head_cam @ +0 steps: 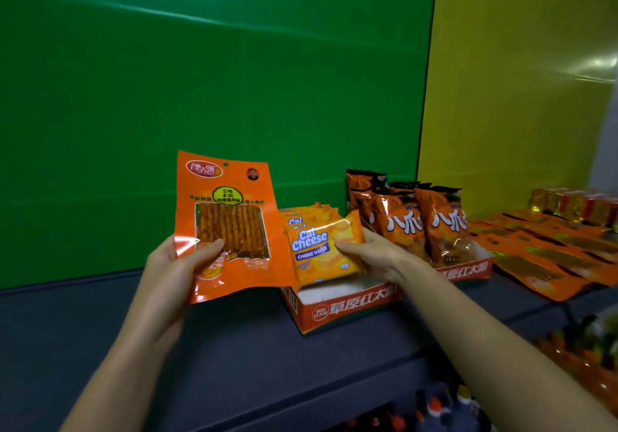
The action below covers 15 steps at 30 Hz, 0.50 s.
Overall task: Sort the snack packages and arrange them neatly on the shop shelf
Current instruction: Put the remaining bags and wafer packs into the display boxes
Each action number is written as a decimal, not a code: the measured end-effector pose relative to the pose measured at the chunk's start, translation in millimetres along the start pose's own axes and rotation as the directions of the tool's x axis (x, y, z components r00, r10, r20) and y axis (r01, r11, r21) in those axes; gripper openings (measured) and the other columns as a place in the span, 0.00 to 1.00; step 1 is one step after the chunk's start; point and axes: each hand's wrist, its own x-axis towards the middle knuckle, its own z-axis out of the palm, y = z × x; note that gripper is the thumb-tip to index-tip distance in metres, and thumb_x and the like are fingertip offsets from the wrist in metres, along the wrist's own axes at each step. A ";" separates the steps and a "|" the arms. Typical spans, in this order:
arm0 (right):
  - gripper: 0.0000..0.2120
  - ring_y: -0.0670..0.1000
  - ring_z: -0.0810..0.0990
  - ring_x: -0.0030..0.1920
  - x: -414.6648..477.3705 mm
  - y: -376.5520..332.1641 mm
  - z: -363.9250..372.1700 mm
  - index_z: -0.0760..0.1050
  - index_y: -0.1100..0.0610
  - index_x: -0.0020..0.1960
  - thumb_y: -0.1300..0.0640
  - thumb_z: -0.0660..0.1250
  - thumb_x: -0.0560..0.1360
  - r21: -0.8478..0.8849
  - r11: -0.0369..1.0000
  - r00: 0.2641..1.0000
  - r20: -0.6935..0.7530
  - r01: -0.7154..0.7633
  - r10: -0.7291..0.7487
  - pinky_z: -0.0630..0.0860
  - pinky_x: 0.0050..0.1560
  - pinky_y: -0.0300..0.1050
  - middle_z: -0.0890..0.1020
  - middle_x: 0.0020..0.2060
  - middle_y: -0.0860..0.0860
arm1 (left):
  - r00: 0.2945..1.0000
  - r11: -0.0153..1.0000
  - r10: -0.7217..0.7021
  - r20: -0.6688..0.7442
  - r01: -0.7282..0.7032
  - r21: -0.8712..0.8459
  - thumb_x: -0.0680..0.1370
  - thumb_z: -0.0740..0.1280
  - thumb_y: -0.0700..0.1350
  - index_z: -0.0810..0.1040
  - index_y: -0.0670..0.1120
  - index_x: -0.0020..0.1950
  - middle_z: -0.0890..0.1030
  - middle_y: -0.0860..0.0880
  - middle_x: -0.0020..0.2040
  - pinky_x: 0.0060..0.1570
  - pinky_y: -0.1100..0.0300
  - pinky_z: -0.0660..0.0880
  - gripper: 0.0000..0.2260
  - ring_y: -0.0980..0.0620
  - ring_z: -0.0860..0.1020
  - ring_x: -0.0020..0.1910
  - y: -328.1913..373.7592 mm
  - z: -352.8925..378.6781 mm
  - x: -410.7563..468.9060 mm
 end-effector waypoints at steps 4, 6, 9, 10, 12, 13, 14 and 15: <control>0.20 0.57 0.78 0.60 10.6 -0.1 -12.4 0.69 0.56 0.66 0.59 0.67 0.75 -0.165 0.986 0.998 0.066 0.016 -0.005 0.73 0.63 0.55 0.78 0.62 0.57 | 0.997 0.998 0.051 -0.062 -0.048 0.042 0.73 0.68 0.37 0.77 0.46 0.46 0.85 0.50 0.32 0.26 0.66 0.77 0.05 0.55 0.83 0.29 -2.4 17.8 -12.6; 0.21 0.56 0.77 0.61 12.7 -1.0 -15.7 0.69 0.56 0.65 0.57 0.69 0.74 -0.329 0.940 0.995 0.064 0.094 -0.077 0.73 0.64 0.53 0.77 0.63 0.57 | 0.992 0.996 0.068 -0.109 -0.062 0.062 0.73 0.68 0.37 0.77 0.46 0.46 0.85 0.50 0.33 0.27 0.66 0.77 0.05 0.56 0.83 0.29 -4.6 30.5 -20.5; 0.27 0.57 0.74 0.64 12.4 -3.3 -16.9 0.65 0.60 0.67 0.53 0.70 0.73 -0.668 0.730 0.982 0.010 0.148 -0.190 0.72 0.62 0.49 0.74 0.65 0.57 | 0.979 0.993 0.095 -0.179 -0.080 0.092 0.73 0.68 0.38 0.78 0.46 0.48 0.85 0.48 0.39 0.33 0.63 0.78 0.06 0.54 0.83 0.33 -8.1 52.5 -33.1; 0.30 0.57 0.74 0.64 12.0 -3.7 -17.3 0.63 0.61 0.68 0.52 0.71 0.72 -0.726 0.672 0.974 -0.010 0.148 -0.225 0.71 0.61 0.49 0.73 0.65 0.57 | 0.974 0.991 0.108 -0.201 -0.089 0.100 0.73 0.68 0.38 0.78 0.46 0.49 0.85 0.47 0.41 0.35 0.61 0.78 0.07 0.53 0.83 0.35 -9.1 60.3 -37.7; 0.32 0.58 0.74 0.63 13.3 -2.0 -17.7 0.62 0.61 0.67 0.52 0.73 0.70 -0.770 0.614 0.957 -0.013 0.175 -0.289 0.72 0.61 0.50 0.74 0.64 0.57 | 0.963 0.989 0.124 -0.241 -0.100 0.111 0.73 0.68 0.38 0.78 0.47 0.49 0.85 0.47 0.41 0.38 0.58 0.77 0.07 0.52 0.83 0.36 -11.4 74.9 -47.5; 0.32 0.58 0.75 0.63 14.3 -0.5 -17.5 0.62 0.61 0.67 0.53 0.73 0.70 -0.781 0.593 0.947 -0.004 0.197 -0.320 0.72 0.61 0.50 0.74 0.63 0.57 | 0.958 0.988 0.130 -0.256 -0.104 0.114 0.73 0.68 0.38 0.78 0.47 0.49 0.85 0.48 0.39 0.39 0.58 0.76 0.07 0.53 0.83 0.35 -12.4 81.6 -52.5; 0.32 0.59 0.75 0.62 15.3 1.2 -17.3 0.62 0.61 0.67 0.54 0.73 0.70 -0.791 0.572 0.938 0.008 0.217 -0.346 0.72 0.60 0.51 0.74 0.63 0.57 | 0.953 0.987 0.138 -0.269 -0.109 0.119 0.73 0.68 0.38 0.78 0.47 0.48 0.86 0.49 0.38 0.39 0.58 0.76 0.06 0.53 0.83 0.35 -13.3 87.8 -57.4; 0.31 0.59 0.76 0.61 16.7 2.7 -17.3 0.62 0.62 0.68 0.56 0.73 0.71 -0.801 0.552 0.930 0.019 0.234 -0.366 0.73 0.59 0.51 0.75 0.62 0.57 | 0.949 0.986 0.145 -0.280 -0.114 0.124 0.73 0.68 0.38 0.78 0.47 0.48 0.86 0.50 0.37 0.39 0.58 0.76 0.06 0.54 0.83 0.34 -14.4 93.8 -62.1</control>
